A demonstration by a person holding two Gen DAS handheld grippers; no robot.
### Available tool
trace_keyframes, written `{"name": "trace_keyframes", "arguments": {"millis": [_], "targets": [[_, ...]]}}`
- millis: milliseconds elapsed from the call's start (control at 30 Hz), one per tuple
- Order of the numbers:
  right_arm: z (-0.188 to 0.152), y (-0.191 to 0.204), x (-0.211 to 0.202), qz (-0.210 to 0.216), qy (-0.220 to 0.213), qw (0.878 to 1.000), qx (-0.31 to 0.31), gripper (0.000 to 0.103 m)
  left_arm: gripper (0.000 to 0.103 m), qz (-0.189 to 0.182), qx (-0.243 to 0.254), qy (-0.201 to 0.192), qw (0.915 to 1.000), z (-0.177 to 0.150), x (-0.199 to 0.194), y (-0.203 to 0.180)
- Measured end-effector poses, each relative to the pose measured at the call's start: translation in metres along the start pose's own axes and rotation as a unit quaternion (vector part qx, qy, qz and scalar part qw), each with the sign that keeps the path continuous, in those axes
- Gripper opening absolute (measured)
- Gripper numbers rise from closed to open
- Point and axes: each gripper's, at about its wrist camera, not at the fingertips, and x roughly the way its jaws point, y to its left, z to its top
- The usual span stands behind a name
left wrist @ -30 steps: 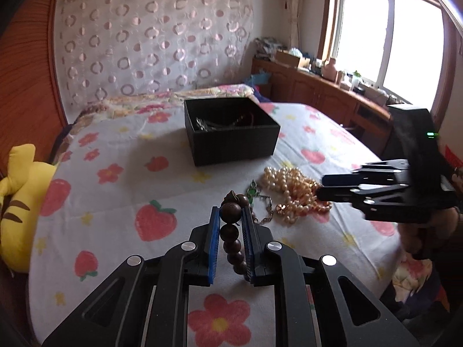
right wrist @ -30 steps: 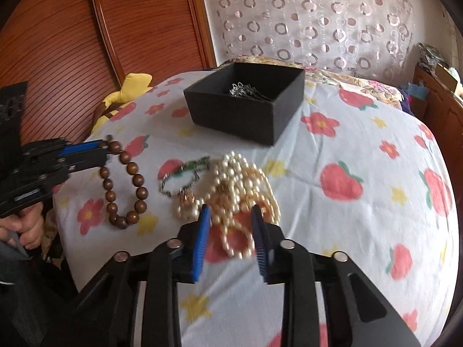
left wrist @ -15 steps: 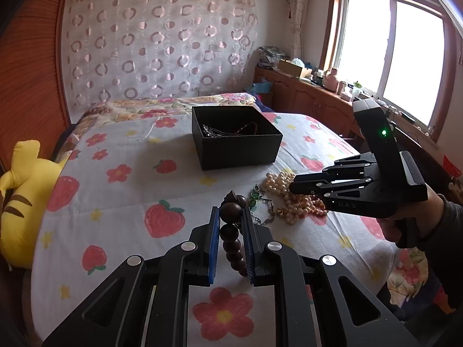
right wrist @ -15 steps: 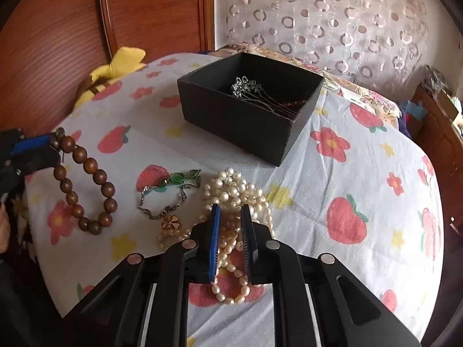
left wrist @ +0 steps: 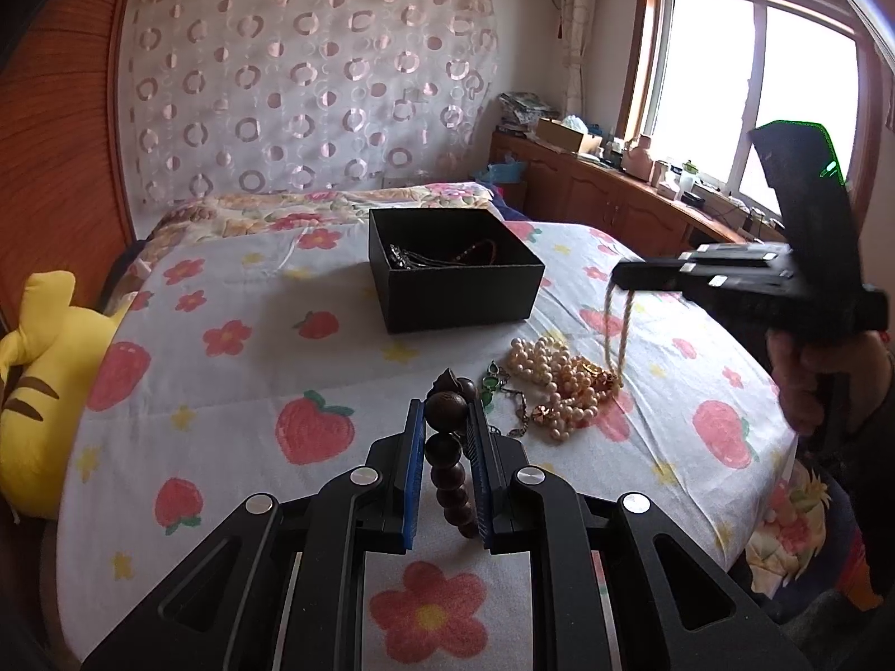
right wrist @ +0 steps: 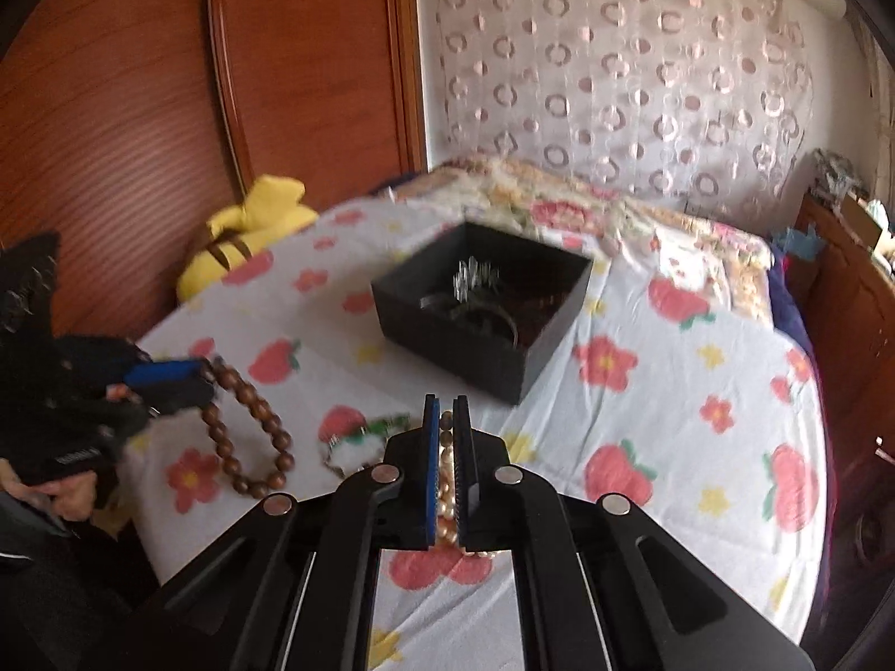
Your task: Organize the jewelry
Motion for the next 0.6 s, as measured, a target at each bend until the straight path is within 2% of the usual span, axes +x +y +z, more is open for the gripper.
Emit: {"name": "trace_keyframes", "arguments": {"millis": [300, 600], "targets": [[0.038, 0.006, -0.048, -0.005, -0.065, 0.998, -0.022, 0.005, 0.014, -0.008, -0.001, -0.025, 0.9997, 0.027, -0.001, -0.003], [0.078, 0.009, -0.074, -0.018, -0.106, 0.993, -0.041, 0.005, 0.014, -0.014, 0.009, -0.063, 0.9979, 0.065, -0.006, -0.007]]}}
